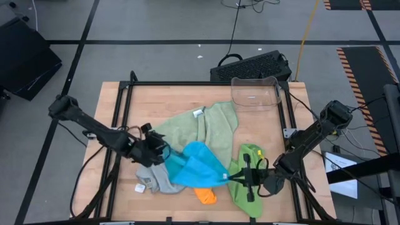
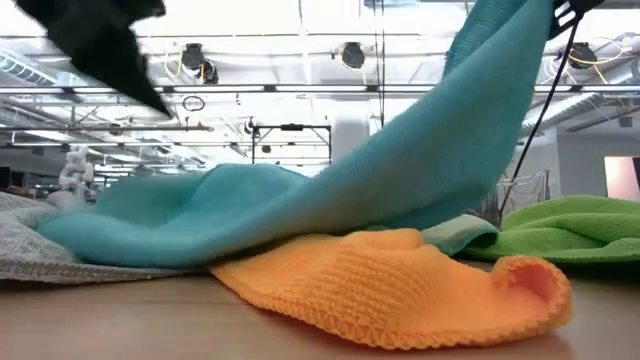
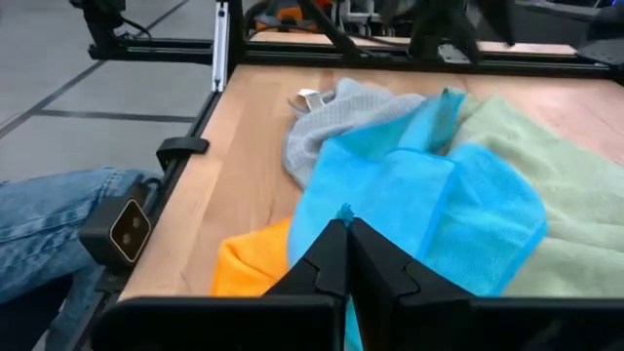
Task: Fold microfiber towels
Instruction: Fold the blue microfiber towel
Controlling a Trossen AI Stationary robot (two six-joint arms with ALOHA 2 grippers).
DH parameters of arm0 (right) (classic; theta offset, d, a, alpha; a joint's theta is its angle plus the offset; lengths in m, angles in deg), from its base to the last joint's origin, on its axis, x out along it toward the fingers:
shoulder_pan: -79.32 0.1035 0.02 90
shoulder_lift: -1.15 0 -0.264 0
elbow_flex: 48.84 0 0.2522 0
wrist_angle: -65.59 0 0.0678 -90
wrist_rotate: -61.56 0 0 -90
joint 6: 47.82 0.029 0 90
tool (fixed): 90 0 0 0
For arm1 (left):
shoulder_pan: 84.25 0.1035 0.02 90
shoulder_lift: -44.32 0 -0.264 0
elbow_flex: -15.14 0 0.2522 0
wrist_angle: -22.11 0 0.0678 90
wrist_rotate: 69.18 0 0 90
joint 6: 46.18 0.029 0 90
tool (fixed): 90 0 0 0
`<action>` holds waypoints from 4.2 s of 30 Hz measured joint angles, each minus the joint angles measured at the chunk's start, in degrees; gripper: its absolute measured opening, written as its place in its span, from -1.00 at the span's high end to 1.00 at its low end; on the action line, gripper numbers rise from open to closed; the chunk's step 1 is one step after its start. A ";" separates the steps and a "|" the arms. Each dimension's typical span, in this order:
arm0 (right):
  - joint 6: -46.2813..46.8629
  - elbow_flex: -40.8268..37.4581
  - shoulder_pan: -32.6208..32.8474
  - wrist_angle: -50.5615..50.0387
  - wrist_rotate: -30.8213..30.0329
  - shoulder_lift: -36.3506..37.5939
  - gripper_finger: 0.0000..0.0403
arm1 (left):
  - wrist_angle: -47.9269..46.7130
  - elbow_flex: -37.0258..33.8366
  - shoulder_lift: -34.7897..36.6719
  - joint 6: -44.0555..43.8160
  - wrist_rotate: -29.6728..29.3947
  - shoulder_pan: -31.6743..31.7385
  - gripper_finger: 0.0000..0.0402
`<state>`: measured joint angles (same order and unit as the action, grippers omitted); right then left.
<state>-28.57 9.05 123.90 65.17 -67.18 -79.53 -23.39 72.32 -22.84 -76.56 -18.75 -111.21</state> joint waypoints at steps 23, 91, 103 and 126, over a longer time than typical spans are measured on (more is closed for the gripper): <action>-3.90 -2.63 -0.54 5.65 1.49 -0.02 1.00 | 30.04 0.00 -20.39 -12.38 17.56 4.15 -0.02; -37.65 19.67 -24.63 1.71 8.79 12.02 1.00 | 33.94 0.03 28.51 38.61 14.15 -1.80 0.98; -37.05 19.66 -41.99 11.62 19.75 13.79 1.00 | 55.35 0.07 29.25 56.35 9.98 12.27 0.98; -22.16 17.60 -31.69 -5.89 35.82 13.62 1.00 | 27.48 0.07 25.03 22.79 35.26 12.59 0.98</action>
<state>-50.73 26.64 92.21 59.28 -31.36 -65.92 4.09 72.38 2.20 -53.77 16.52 -98.62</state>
